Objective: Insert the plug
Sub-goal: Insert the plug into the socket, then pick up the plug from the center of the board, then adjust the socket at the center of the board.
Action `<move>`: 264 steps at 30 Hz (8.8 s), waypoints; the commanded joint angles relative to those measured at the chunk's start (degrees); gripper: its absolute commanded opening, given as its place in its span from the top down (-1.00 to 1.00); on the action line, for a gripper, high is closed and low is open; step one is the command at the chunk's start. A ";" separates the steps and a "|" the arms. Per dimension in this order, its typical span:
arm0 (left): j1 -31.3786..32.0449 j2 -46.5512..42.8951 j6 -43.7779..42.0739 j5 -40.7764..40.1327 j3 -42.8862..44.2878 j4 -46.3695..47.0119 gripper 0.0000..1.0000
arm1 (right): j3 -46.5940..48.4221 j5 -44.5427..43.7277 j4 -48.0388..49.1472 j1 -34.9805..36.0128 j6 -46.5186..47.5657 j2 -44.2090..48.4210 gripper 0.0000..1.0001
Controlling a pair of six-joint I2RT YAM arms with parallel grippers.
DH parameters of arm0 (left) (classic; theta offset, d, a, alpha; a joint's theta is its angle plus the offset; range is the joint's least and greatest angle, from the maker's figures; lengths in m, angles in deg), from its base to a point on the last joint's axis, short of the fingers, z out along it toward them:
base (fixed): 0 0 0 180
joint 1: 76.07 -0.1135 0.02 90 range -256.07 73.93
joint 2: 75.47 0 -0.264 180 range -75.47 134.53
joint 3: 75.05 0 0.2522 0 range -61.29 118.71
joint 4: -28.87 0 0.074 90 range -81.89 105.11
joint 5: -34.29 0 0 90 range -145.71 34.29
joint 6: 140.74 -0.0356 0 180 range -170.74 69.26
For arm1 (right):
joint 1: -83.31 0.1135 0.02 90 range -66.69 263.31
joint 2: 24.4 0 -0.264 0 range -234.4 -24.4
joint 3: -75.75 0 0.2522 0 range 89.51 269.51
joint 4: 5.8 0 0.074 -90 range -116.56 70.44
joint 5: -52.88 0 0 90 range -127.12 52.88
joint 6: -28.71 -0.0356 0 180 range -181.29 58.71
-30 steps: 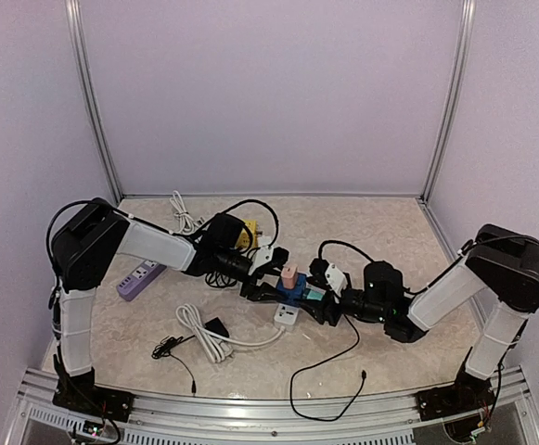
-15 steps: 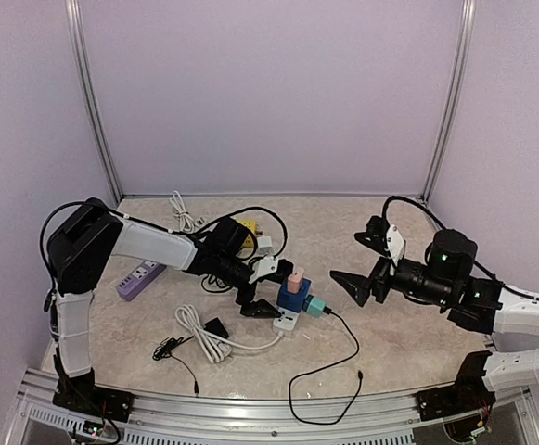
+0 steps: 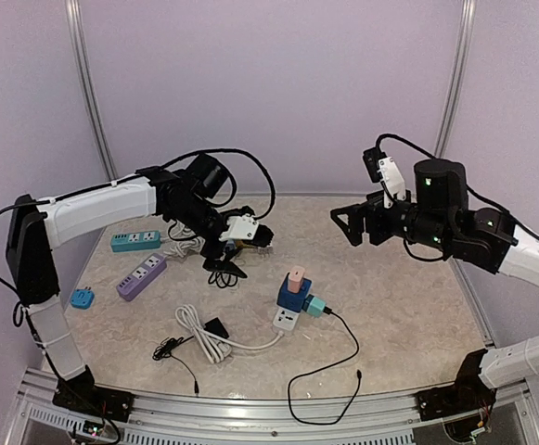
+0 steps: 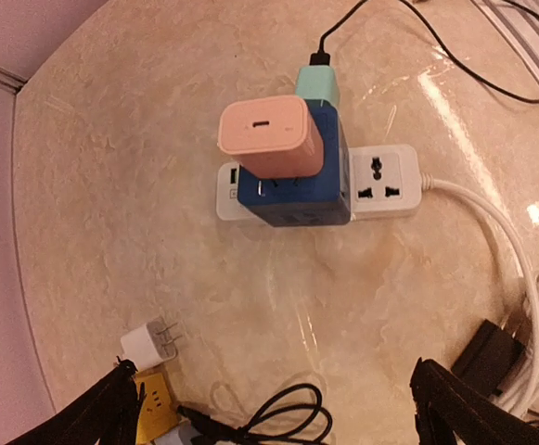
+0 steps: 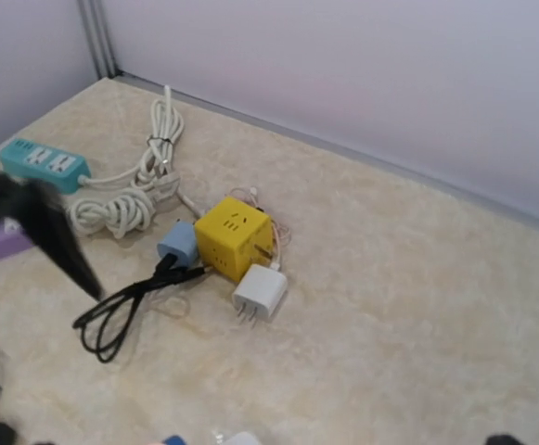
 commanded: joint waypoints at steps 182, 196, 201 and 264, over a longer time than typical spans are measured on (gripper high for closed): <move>4.40 -14.16 10.33 -5.94 -8.65 -3.82 -0.58 | -2.62 -12.06 -14.59 13.95 -23.88 -0.98 1.00; 9.49 -1.34 4.13 -11.99 -24.40 21.20 0.20 | -16.43 19.57 7.01 -10.91 -19.95 -16.01 1.00; 10.11 2.07 4.38 -9.75 -23.20 21.58 0.28 | -10.85 27.53 9.20 -12.41 -17.47 -28.39 1.00; 4.52 16.77 -30.74 4.86 17.28 -22.83 -0.97 | -2.68 21.87 -7.66 -10.57 -6.62 -14.53 1.00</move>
